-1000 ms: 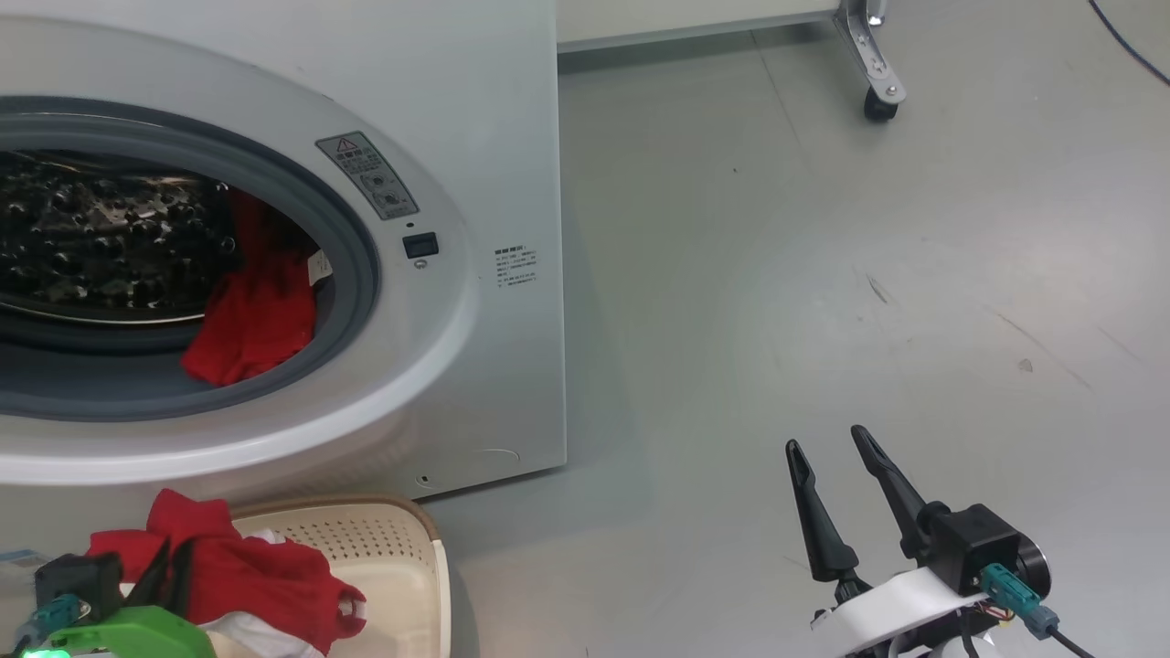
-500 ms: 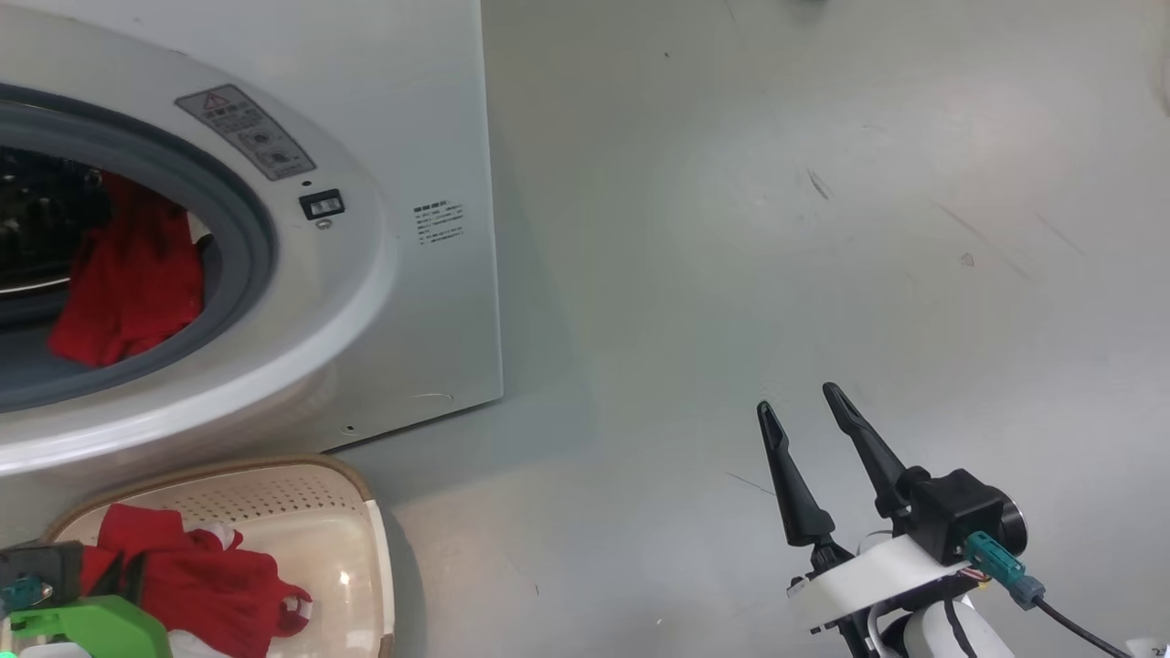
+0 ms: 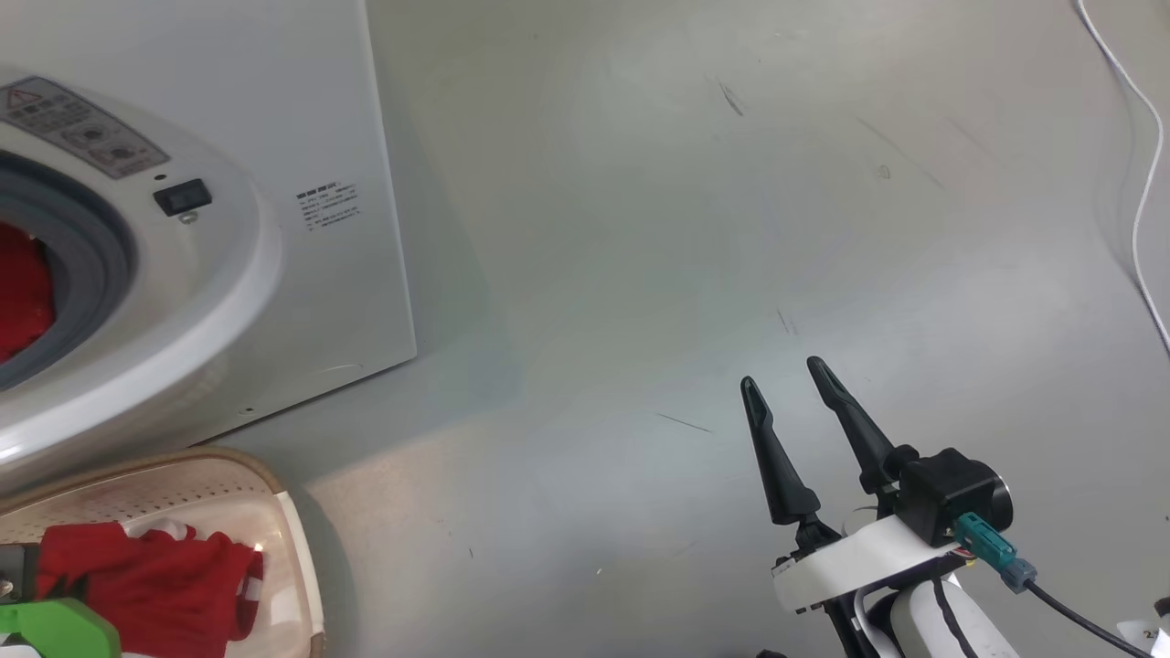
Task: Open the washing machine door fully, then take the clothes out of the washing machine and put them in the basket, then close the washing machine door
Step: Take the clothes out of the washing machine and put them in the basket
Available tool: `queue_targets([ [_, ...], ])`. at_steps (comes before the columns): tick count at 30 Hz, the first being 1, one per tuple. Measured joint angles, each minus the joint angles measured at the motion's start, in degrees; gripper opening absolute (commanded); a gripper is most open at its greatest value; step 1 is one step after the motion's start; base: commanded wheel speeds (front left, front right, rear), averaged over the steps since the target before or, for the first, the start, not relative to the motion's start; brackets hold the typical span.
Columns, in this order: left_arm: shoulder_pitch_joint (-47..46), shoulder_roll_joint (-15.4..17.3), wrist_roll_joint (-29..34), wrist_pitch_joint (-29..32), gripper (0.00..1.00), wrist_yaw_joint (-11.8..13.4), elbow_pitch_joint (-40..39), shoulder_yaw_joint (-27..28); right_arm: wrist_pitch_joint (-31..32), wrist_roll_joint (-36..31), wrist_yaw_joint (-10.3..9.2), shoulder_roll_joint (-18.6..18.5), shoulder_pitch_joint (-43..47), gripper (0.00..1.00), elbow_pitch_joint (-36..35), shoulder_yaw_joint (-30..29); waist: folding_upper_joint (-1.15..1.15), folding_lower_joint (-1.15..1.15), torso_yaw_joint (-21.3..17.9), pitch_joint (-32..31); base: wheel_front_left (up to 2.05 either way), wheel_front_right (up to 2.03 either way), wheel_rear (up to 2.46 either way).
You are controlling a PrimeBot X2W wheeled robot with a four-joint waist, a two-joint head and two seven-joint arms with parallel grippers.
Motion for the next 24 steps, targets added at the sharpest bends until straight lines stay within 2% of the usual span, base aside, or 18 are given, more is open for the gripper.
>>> queue_targets([
  [11, -3.4, 0.5, 0.2, 1.2, 0.0, 0.4, 4.9, -0.1, 0.0, 0.0, -0.92, 0.3, -1.3, 1.0, -0.6, 0.0, 0.0, 0.0, -3.3, 4.2, 0.0, 0.0, 0.0],
  [12, -3.6, 0.4, 0.2, 1.4, 0.05, 0.4, 5.3, -0.1, 0.0, 0.1, -0.93, 0.3, -1.3, 1.0, -0.6, 0.0, 0.0, 0.0, -3.5, 4.3, 0.0, 0.0, 0.0],
  [13, -3.8, 0.4, 0.2, 1.4, 0.27, 0.4, 5.6, -0.1, 0.0, 0.1, -0.96, 0.3, -1.3, 1.0, -0.6, -0.1, 0.0, 0.0, -3.6, 4.5, 0.0, 0.0, 0.0],
  [14, -4.2, 0.3, 0.2, 1.4, 1.0, 0.4, 6.0, -0.2, 0.0, 0.2, -1.02, 0.3, -1.3, 1.0, -0.6, -0.1, 0.0, 0.0, -3.7, 4.5, 0.0, 0.0, 0.0],
  [24, -5.8, -1.7, 0.5, 0.5, 1.0, 0.4, 9.1, -1.9, 0.0, 0.5, -2.02, 0.3, -1.4, 1.0, -0.6, -0.4, 0.0, 0.0, -2.5, 2.8, 0.0, 0.0, 0.0],
])
